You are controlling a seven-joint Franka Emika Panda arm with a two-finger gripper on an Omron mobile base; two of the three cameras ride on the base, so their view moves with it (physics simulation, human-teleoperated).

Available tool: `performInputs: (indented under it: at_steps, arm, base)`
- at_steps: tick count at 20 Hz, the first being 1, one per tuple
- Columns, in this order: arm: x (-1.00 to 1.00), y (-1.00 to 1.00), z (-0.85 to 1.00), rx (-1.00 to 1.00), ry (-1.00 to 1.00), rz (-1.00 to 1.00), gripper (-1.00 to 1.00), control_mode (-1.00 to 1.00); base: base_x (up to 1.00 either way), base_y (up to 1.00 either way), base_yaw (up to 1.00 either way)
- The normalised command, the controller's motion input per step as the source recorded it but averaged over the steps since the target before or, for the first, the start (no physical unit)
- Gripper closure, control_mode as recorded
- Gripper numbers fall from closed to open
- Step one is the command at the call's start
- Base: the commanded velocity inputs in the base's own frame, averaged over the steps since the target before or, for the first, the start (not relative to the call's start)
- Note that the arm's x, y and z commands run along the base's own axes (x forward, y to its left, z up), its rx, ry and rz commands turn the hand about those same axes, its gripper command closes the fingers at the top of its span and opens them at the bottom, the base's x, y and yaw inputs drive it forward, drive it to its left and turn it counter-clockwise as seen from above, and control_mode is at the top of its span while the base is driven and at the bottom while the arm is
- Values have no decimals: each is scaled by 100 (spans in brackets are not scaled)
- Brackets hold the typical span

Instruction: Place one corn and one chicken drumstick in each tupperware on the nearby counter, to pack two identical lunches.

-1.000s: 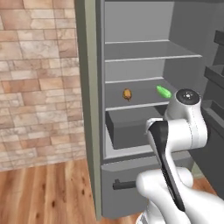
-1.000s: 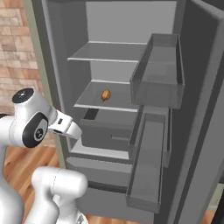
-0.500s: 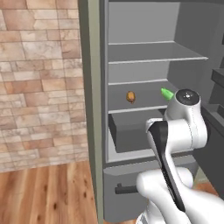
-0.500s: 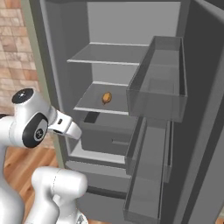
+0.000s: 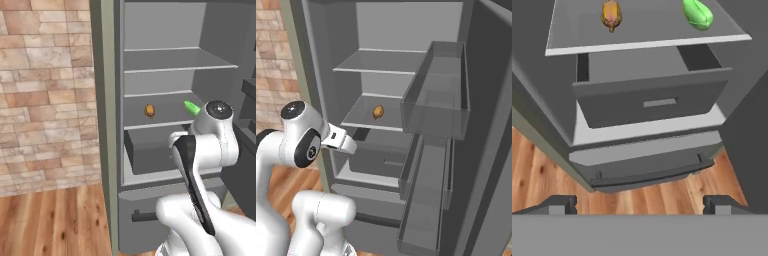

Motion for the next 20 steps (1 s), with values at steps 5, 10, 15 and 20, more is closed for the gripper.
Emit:
performInputs:
  at_steps: [5,10,15,20]
  arm:
    - [32,-2,0,0,-5,9,-100,-100]
    - [25,-1,7,0,-2,18,-100,-100]
    - [32,-1,21,0,0,15,-100,-100]
    - [55,0,15,0,0,9,-100,-100]
  base:
    - [0,0,0]
    - [0,0,0]
    - [0,0,0]
    - [0,0,0]
